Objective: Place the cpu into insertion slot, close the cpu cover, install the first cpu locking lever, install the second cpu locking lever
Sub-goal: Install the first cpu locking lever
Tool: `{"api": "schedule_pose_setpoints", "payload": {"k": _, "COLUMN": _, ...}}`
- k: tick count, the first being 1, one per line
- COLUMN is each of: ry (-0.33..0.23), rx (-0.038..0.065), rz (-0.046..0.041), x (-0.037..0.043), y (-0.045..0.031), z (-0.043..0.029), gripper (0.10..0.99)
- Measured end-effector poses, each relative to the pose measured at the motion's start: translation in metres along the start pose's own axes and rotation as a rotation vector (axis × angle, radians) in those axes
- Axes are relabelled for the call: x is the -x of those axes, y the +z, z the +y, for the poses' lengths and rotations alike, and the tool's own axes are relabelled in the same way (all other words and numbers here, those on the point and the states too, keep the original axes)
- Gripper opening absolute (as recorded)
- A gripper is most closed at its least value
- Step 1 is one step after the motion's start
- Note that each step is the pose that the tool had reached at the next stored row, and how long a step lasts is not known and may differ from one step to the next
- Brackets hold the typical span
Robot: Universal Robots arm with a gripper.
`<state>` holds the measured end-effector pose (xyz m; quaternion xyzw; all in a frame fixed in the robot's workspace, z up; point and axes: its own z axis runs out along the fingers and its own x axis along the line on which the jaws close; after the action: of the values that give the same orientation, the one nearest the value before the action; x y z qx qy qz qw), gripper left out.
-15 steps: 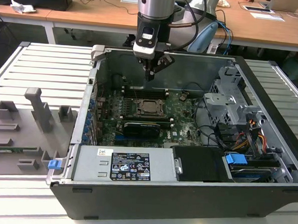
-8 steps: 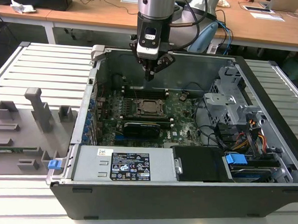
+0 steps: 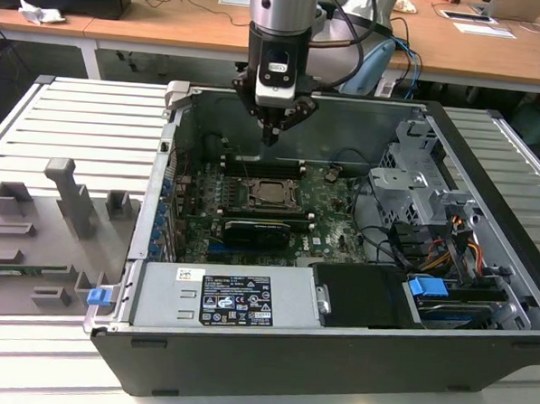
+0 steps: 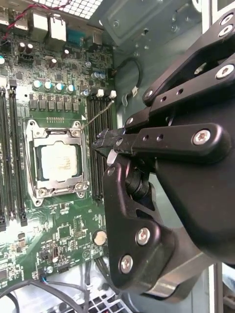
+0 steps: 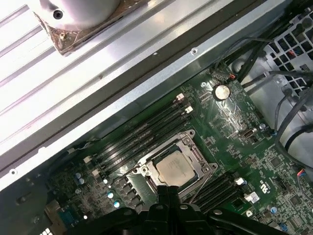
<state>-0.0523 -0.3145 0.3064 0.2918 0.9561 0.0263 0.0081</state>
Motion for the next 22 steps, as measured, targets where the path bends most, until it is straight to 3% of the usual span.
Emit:
{"api": "schedule_pose_setpoints", "payload": {"k": 6, "ry": -0.098, "rx": 0.0, "rz": 0.0054, "x": 0.0, "y": 0.0, "z": 0.0, "gripper": 0.106}}
{"api": "schedule_pose_setpoints", "payload": {"k": 17, "ry": -0.192, "rx": 0.0, "rz": 0.0106, "x": 0.0, "y": 0.0, "z": 0.0, "gripper": 0.106}}
{"api": "schedule_pose_setpoints", "payload": {"k": 22, "ry": -0.342, "rx": 0.0, "rz": 0.0188, "x": 0.0, "y": 0.0001, "z": 0.0, "gripper": 0.106}}
